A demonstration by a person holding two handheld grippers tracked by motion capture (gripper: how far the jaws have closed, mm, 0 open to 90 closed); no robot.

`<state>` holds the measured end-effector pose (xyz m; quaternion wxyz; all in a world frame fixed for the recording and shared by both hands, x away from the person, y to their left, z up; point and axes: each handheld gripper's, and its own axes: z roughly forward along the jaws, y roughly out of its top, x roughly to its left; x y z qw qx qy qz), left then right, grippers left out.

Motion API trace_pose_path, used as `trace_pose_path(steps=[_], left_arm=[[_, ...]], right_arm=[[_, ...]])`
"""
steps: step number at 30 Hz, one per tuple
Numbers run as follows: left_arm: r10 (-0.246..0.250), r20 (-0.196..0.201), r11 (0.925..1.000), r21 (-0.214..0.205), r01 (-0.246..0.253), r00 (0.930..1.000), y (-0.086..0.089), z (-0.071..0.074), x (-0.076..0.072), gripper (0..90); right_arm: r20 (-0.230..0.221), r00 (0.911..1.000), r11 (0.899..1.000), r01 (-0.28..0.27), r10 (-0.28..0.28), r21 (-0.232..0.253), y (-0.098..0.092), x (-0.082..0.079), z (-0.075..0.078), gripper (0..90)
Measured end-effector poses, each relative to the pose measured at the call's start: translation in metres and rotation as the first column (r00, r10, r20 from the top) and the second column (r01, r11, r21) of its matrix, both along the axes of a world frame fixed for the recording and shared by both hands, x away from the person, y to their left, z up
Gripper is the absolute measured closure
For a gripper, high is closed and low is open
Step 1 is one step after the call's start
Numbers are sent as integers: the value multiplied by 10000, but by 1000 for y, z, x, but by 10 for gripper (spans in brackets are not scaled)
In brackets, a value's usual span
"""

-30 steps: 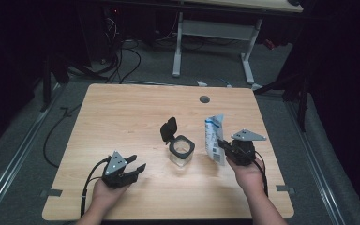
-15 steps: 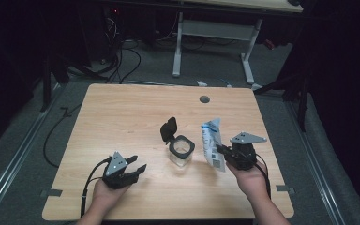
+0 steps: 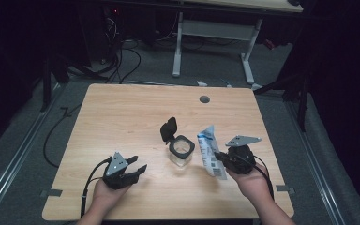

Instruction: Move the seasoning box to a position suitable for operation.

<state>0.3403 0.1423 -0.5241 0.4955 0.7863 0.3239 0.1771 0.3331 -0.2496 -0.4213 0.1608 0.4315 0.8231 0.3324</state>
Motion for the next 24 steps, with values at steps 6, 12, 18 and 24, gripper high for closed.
trace_pose_path(steps=[6, 12, 18, 24], left_arm=[[-22, -11, 10000, 3, 22, 10000, 0, 0, 0, 473], [-55, -28, 10000, 40, 56, 10000, -1, 0, 0, 473], [-95, -30, 9999, 52, 95, 10000, -2, -1, 0, 473], [-130, -21, 9999, 76, 130, 9999, -3, -1, -1, 473]], right_arm=[[-557, 9982, 9992, -245, 227, -322, 2, 0, 4, 900], [-1339, 9903, 9982, -430, 370, -424, 1, 2, 8, 900], [-1755, 9834, 9941, -633, 471, -878, 3, 2, 12, 900], [-2106, 9760, 9880, -838, 552, -1298, 3, 2, 17, 900]])
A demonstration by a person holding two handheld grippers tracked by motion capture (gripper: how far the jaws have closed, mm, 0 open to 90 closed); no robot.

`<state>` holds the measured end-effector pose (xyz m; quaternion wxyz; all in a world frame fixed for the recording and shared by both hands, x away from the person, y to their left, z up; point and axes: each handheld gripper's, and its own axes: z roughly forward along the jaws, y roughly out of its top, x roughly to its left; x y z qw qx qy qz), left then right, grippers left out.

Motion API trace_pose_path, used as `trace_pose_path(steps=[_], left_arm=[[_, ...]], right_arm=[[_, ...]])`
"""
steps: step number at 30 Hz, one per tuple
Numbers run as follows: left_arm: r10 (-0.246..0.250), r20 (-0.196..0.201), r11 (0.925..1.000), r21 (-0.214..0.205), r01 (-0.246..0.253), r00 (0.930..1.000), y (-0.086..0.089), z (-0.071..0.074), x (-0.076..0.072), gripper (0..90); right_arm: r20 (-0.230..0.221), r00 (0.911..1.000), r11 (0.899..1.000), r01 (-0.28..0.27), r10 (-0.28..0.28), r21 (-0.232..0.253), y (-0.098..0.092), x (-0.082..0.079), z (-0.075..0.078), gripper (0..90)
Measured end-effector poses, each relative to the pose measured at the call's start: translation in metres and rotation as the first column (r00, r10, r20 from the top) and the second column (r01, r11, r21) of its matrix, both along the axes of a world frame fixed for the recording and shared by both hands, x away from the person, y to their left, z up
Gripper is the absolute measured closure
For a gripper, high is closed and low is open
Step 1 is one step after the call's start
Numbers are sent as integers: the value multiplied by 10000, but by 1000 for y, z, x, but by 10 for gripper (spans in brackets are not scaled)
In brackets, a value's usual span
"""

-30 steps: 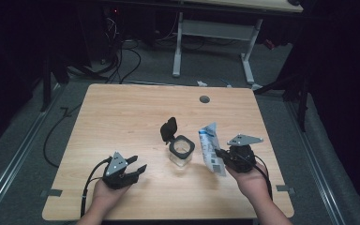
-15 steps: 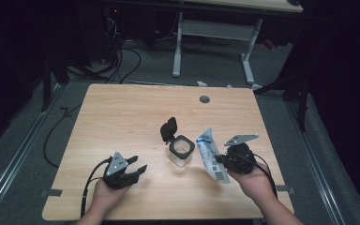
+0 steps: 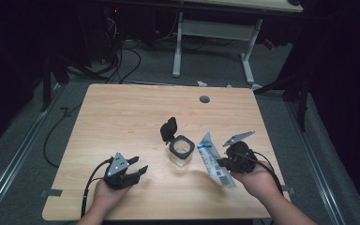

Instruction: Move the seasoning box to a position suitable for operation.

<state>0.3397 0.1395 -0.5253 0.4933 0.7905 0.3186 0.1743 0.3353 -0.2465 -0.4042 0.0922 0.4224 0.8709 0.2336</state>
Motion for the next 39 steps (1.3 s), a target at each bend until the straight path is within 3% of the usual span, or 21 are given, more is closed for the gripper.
trace_pose_path(steps=[21, 39], left_arm=[[-192, 19, 9998, 92, 191, 9998, -4, -1, -2, 472], [-394, 17, 9992, 91, 394, 9992, -9, -2, -4, 467]], right_arm=[[-1123, 9929, 9968, -458, 382, -661, 7, 3, 12, 900], [-1192, 9911, 9933, -703, 591, -921, 14, 6, 28, 900]])
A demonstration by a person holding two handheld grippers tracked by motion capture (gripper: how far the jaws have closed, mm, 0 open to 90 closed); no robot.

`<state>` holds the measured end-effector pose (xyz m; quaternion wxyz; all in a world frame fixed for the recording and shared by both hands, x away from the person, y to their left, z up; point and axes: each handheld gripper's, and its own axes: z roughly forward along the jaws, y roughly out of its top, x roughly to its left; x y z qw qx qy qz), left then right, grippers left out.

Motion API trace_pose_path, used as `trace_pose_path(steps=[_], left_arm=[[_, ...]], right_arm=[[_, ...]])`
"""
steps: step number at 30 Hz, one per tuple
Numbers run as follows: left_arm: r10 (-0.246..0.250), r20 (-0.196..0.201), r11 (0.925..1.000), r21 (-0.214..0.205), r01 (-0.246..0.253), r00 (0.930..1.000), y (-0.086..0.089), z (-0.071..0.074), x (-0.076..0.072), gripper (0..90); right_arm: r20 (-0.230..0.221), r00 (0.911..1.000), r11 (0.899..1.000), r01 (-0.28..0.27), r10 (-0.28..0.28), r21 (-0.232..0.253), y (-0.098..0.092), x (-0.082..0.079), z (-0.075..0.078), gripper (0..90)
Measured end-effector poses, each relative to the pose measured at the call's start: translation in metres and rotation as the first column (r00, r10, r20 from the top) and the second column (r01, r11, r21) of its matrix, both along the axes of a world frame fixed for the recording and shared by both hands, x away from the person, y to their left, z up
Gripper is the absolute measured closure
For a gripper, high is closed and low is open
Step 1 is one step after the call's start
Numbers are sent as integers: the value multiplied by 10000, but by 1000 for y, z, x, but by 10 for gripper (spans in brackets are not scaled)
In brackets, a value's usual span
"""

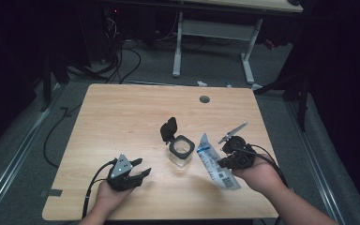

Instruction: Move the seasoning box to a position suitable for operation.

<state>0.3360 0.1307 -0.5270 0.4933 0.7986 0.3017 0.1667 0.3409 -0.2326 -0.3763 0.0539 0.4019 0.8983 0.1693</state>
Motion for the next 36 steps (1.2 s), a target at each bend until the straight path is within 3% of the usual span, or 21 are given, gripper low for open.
trace_pose_path(steps=[12, 36], left_arm=[[-133, 0, 9998, -159, 133, 9999, -2, 2, -2, 461], [-629, 229, 9978, -188, 634, 9978, -18, 3, -11, 441]], right_arm=[[50, 9994, 9994, -355, 355, -57, 20, 11, 16, 900], [-170, 9983, 9978, -569, 564, -346, 46, 35, 19, 900]])
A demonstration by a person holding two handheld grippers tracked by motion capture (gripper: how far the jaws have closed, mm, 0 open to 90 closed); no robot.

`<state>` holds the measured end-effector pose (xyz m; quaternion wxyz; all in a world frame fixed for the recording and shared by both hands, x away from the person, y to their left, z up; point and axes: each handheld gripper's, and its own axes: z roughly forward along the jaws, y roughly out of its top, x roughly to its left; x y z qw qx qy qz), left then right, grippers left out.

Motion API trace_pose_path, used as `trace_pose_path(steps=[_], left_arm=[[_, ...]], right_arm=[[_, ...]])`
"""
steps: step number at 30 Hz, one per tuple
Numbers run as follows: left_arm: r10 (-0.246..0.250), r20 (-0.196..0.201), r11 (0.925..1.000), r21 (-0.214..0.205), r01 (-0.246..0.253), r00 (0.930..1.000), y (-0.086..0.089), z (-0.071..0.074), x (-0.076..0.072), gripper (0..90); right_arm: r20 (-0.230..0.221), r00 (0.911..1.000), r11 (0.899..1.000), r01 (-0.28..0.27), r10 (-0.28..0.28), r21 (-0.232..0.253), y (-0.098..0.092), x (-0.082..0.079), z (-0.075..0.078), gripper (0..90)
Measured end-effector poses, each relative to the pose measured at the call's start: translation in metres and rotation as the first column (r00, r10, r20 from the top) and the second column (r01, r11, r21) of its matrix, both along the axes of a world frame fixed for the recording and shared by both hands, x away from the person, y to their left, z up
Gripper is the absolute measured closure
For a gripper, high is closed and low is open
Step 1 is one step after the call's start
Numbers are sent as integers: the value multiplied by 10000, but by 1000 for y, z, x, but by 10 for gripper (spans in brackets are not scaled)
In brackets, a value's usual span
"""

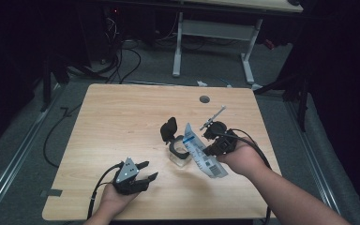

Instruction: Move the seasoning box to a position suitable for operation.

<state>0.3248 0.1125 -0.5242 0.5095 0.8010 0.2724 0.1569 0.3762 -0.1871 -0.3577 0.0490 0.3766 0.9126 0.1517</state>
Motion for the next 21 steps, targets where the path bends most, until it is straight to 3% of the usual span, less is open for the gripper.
trace_pose_path(steps=[6, 8, 21], left_arm=[[-311, -73, 9982, -507, 307, 9995, -15, 2, -3, 430], [-436, 67, 9974, -567, 439, 9990, -23, 3, -5, 421], [-1436, 27, 9868, -746, 1434, 9896, -82, 8, -10, 405]], right_arm=[[-18, 9999, 9999, -103, 102, -64, 4, 1, -2, 900], [-56, 9999, 9999, -99, 99, -58, 5, 2, -2, 900], [-108, 9998, 9998, -183, 184, 53, 8, 2, -5, 900]])
